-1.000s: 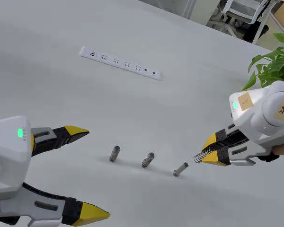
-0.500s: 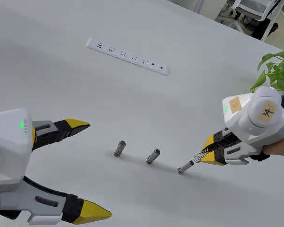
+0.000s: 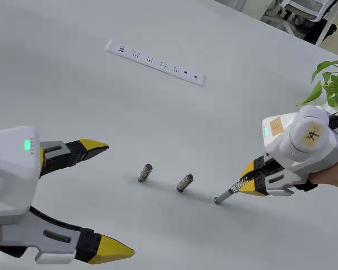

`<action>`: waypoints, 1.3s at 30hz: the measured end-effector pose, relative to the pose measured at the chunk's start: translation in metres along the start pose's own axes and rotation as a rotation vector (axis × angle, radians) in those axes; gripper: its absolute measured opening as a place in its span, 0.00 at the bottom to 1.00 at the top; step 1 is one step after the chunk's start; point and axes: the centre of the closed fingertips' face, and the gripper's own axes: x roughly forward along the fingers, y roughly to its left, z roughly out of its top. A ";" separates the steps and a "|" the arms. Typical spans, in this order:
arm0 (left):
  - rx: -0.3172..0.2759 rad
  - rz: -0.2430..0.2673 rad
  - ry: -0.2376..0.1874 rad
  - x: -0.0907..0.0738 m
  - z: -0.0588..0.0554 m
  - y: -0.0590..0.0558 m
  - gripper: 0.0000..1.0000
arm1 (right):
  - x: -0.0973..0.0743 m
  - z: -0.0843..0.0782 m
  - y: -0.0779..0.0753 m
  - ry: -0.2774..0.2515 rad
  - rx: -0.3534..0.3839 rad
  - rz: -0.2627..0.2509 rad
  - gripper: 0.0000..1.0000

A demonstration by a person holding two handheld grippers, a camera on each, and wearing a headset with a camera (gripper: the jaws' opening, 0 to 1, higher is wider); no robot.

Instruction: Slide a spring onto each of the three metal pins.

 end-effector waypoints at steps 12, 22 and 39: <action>-0.008 -0.005 0.001 0.000 -0.003 -0.001 0.98 | 0.008 -0.003 -0.001 0.013 -0.008 0.009 0.07; -0.014 -0.003 0.003 0.000 -0.004 0.000 0.97 | 0.016 -0.004 -0.002 0.015 -0.010 0.019 0.07; -0.024 -0.008 0.006 0.001 -0.007 -0.002 0.97 | 0.036 -0.007 -0.001 0.016 -0.015 0.039 0.07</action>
